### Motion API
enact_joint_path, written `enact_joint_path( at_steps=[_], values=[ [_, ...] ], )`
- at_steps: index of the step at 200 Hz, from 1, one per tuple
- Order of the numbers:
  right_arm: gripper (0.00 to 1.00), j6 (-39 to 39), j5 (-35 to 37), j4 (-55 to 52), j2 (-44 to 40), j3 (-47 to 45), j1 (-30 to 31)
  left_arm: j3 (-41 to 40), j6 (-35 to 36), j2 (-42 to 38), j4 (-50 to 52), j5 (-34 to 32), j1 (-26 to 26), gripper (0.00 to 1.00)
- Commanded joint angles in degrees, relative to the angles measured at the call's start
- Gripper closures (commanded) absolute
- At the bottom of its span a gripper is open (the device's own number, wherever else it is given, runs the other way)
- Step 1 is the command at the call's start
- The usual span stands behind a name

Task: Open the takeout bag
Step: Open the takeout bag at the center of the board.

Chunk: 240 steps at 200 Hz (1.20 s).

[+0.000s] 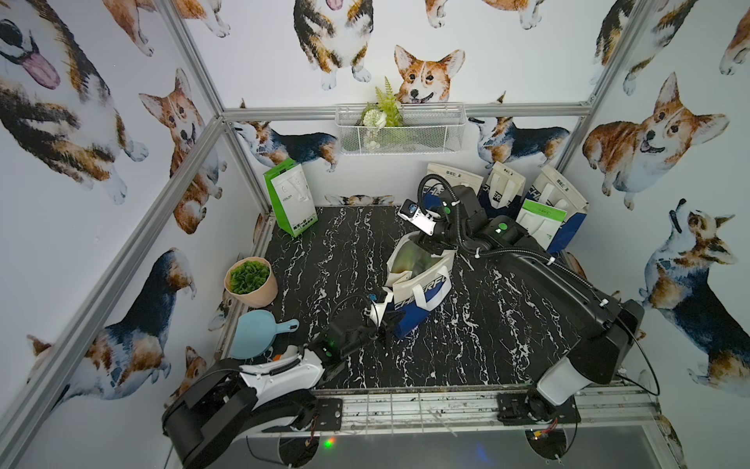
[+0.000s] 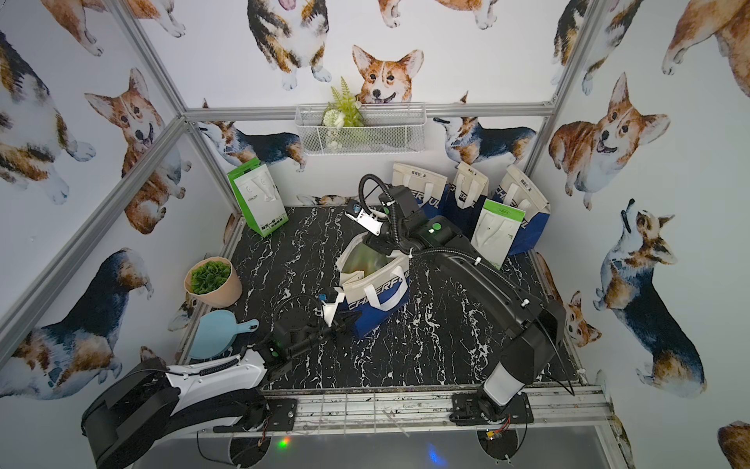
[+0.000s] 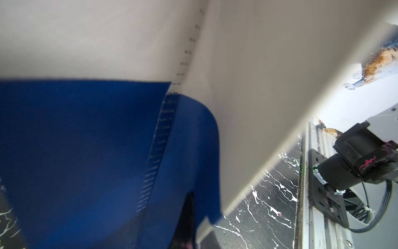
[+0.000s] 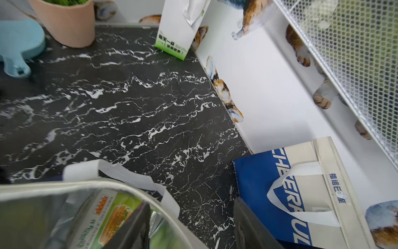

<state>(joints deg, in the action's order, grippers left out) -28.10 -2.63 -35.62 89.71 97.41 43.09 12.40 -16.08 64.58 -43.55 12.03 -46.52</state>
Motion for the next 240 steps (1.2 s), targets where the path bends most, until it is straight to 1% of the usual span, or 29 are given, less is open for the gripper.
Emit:
enact_joint_path(
  at_steps=[1, 12, 25, 34, 48, 61, 70, 78, 111, 122, 129, 144, 156, 165, 176, 188, 209, 229, 240],
  values=[
    [0.33, 3.99, -5.83, 2.89, -5.59, -4.04, -0.09, -0.01, 0.34, -0.23, -0.49, 0.13, -0.06, 1.0],
    [0.3, 4.48, -6.82, 5.81, -10.06, -9.66, -0.39, -0.01, 0.39, -0.32, -0.23, 0.01, -0.1, 1.0],
    [0.25, 6.83, -8.91, 12.74, -16.04, -18.67, -1.63, -0.15, 0.36, -0.41, -0.22, 0.02, -0.07, 1.0],
    [0.22, 9.87, -11.43, 18.19, -19.74, -24.7, -3.14, -0.11, 0.34, -0.42, -0.22, 0.01, -0.07, 1.0],
    [0.22, 14.7, -14.28, 25.64, -23.66, -31.44, -5.51, -0.02, 0.18, -0.33, -0.22, 0.11, -0.07, 1.0],
    [0.23, 16.89, -13.48, 28.86, -25.11, -35.35, -5.69, -0.01, 0.17, -0.33, -0.14, 0.25, -0.07, 1.0],
    [0.24, 18.83, -12.46, 31.05, -27.7, -37.49, -5.74, -0.05, 0.17, -0.41, -0.04, 0.25, -0.12, 1.0],
    [0.24, 21.73, -12.39, 33.25, -28.55, -39.27, -5.73, -0.01, 0.19, -0.56, 0.2, 0.15, -0.1, 1.0],
    [0.28, 28.76, -17.31, 38.09, -33.43, -46.01, -5.66, 0.43, 1.25, 0.09, 0.79, -1.56, -0.1, 1.0],
    [0.28, 29.59, -19.53, 41.82, -36.33, -50.51, -5.57, 0.32, 1.67, 0.59, 0.72, -4.24, -0.06, 1.0],
    [0.28, 30.14, -19.57, 44.44, -38.15, -53.52, -5.33, 0.34, 1.91, 0.8, 0.83, -6.42, -0.06, 1.0],
    [0.29, 31.88, -18.13, 48.95, -40.98, -58.32, -4.35, 0.43, 2.73, 0.86, 1.13, -9.67, -0.03, 1.0],
    [0.3, 31.84, -17.43, 48.49, -42.31, -59.88, -2.96, 1.01, 3.61, 0.41, 2.02, -11.3, -0.04, 1.0],
    [0.31, 31.14, -15.63, 47.65, -43.05, -60.58, -1.45, 1.83, 4.07, 0.01, 3.94, -12.89, 0.01, 1.0],
    [0.33, 29.48, -12.09, 47.3, -43.77, -61.6, 0.61, 2.57, 4.68, -0.45, 5.75, -15.03, -0.01, 1.0],
    [0.33, 28.42, -7.84, 48.54, -44.59, -63.72, 2.08, 2.38, 5.75, -1.02, 5.5, -17.26, -0.02, 1.0],
    [0.33, 29.1, -1.99, 50.97, -46.85, -67.18, 2.17, 2.27, 10.98, -1.47, 3.24, -20.25, 0.01, 1.0],
    [0.33, 28.43, 4.1, 53.15, -49.41, -70.89, 2.18, 4.23, 16.44, -1.01, 3.73, -26.14, 0.56, 1.0],
    [0.33, 28.86, 8.05, 55.2, -50.51, -73.55, 2.17, 5.69, 17.54, -0.19, 4.05, -25.91, 2.6, 1.0]
  ],
)
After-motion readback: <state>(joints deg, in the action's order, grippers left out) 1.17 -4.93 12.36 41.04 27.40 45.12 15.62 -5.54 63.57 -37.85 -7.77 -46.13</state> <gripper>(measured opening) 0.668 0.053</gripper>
